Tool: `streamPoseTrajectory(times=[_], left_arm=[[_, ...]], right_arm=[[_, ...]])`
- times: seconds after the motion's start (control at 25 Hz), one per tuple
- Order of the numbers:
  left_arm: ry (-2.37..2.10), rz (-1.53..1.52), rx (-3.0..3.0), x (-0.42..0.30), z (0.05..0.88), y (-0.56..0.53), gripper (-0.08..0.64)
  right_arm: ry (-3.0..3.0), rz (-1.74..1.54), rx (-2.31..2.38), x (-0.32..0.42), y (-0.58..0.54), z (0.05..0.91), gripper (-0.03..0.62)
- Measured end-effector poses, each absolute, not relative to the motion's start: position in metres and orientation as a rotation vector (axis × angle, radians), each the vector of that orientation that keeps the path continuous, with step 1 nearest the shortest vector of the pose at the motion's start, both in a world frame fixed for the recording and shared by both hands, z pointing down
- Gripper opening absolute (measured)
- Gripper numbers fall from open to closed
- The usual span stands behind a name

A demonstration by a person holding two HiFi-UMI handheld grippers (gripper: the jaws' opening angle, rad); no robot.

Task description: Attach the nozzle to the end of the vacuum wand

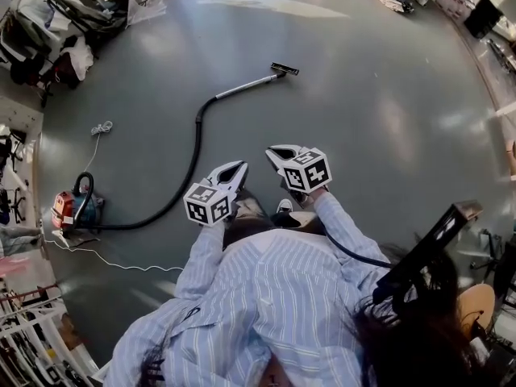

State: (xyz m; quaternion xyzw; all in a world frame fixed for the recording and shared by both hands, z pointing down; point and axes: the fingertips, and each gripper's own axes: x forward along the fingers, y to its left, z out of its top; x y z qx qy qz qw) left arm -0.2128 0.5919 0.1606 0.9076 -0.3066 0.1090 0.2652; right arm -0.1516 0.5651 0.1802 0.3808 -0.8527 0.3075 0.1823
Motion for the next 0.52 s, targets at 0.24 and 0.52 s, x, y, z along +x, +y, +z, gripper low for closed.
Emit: streamPoseTrajectory(times=[0.24,0.52], left_arm=[[-0.816,0.274,2.438,-0.211,0.167,0.598,0.005],[-0.765,0.263,2.457,-0.195,0.162,0.59,0.005]], right_arm=[[-2.358,0.807,1.027,-0.151,0.576,0.192,0.005],[-2.342,0.796,1.032,-0.14,0.572,0.193,0.005]])
